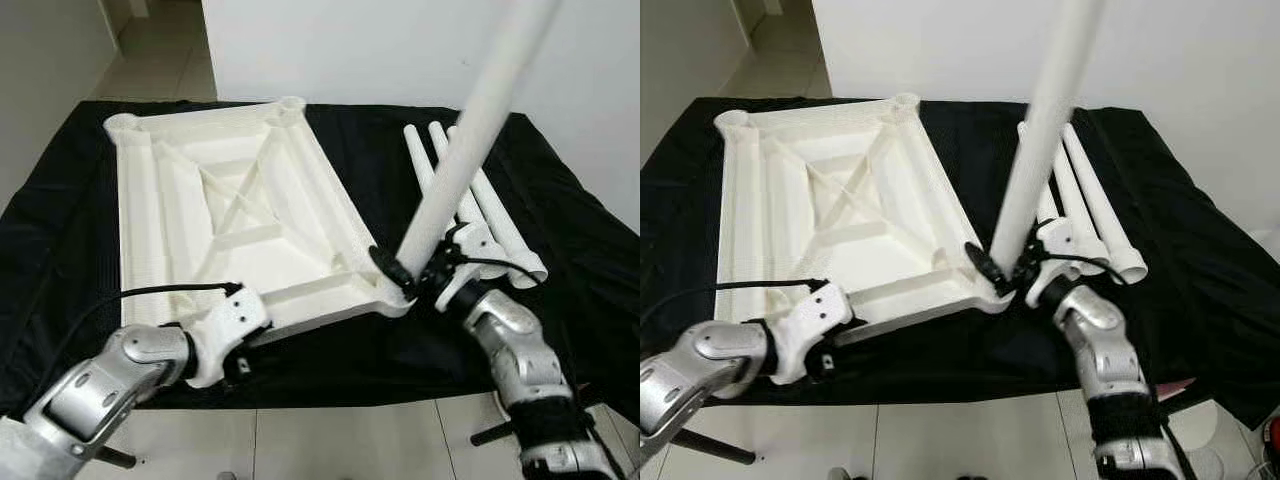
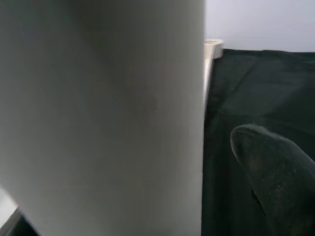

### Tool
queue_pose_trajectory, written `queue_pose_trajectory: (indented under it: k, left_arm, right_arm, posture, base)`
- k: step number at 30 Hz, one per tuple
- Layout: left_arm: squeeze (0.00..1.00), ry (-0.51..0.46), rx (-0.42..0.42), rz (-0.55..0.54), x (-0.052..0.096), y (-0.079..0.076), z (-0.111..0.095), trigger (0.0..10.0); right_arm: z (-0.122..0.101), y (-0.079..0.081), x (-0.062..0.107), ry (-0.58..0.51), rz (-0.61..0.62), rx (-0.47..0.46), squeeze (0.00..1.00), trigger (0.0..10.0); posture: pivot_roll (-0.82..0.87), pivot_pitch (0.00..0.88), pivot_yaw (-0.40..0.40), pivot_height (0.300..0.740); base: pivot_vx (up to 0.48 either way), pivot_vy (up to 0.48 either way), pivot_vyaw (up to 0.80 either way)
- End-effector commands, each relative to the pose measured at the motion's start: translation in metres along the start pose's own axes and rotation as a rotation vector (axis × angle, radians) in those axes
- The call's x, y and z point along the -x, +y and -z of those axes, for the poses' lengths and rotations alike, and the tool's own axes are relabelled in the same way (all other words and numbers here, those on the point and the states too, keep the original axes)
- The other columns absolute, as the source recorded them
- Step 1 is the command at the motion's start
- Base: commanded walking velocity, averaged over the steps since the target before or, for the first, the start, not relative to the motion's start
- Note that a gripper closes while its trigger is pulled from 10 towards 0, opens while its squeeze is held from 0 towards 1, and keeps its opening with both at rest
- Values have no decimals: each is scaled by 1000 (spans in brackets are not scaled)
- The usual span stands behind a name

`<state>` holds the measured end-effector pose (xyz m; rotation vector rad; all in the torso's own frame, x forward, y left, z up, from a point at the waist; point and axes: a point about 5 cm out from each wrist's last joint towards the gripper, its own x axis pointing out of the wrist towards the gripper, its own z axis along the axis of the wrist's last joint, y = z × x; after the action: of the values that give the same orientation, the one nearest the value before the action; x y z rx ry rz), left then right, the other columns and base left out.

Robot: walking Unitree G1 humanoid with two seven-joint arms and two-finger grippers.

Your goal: Building children table

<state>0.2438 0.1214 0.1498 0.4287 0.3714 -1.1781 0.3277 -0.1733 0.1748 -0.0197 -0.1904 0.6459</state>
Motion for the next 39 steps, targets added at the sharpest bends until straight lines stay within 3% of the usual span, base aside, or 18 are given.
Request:
queue_pose_trajectory:
  k: [1, 4, 7, 13, 16, 20, 22, 24, 26, 28, 32, 35, 39]
  left_arm:
    - [0, -31, -12, 171, -6, -16, -9, 10000]
    - [0, -49, -10, 157, -10, -14, -14, 10000]
    - [0, -73, 5, 88, -22, -6, -24, 10000]
    - [0, -127, 16, -64, -29, 12, -33, 10000]
    - [0, -143, 15, -82, -26, 14, -35, 10000]
    - [0, -206, 42, -89, -14, 19, -40, 10000]
    - [0, -211, 41, -88, -13, 19, -40, 10000]
    - [0, -218, 57, -120, -11, 25, -40, 10000]
    - [0, -261, 111, -190, -2, 42, -42, 10000]
    - [0, -297, 109, -230, 5, 52, -45, 10000]
    - [0, -293, 114, -243, 7, 56, -44, 10000]
    - [0, -212, 100, -312, 7, 70, -32, 10000]
    - [0, -160, 84, -330, 4, 75, -25, 10000]
  right_arm:
    - [5, 4, -8, 14, -36, -7, 0, 10000]
    - [7, 9, -20, 15, -74, -11, 0, 10000]
    - [7, 16, -46, 3, -95, -16, 0, 10000]
    - [6, 16, -50, -42, -39, -26, 0, 10000]
    - [6, 14, -45, -67, 1, -34, 0, 10000]
    - [7, 15, -22, -123, 80, -23, 0, 10000]
    - [8, 14, -20, -134, 90, -23, 0, 10000]
    - [8, 14, -14, -155, 122, -28, 0, 10000]
    - [4, 15, 7, -200, 211, -22, 0, 10000]
    - [1, 15, 21, -218, 293, -8, 0, 10000]
    - [1, 16, 26, -221, 314, -7, 0, 10000]
    - [0, 21, 42, -213, 373, -18, 0, 10000]
    - [1, 29, 50, -198, 376, -33, 0, 10000]
  posture:
    - [51, 135, -8, 740]
    - [53, 135, -10, 740]
    - [55, 133, -13, 740]
    - [61, 134, -18, 740]
    - [61, 135, -22, 740]
    - [62, 138, -25, 740]
    - [62, 138, -25, 740]
    - [58, 141, -22, 740]
    - [55, 143, -18, 740]
    - [54, 144, -18, 740]
    - [50, 141, -14, 740]
    - [46, 130, -13, 740]
    - [40, 124, -11, 740]
  base:
    - [0, 0, 0]
    - [0, 0, 0]
    - [0, 0, 0]
    - [0, 0, 0]
    - [0, 0, 0]
    - [0, 0, 0]
    - [0, 0, 0]
    - [0, 0, 0]
    - [0, 0, 0]
    - [0, 0, 0]
    - [0, 0, 0]
    - [0, 0, 0]
    - [0, 0, 0]
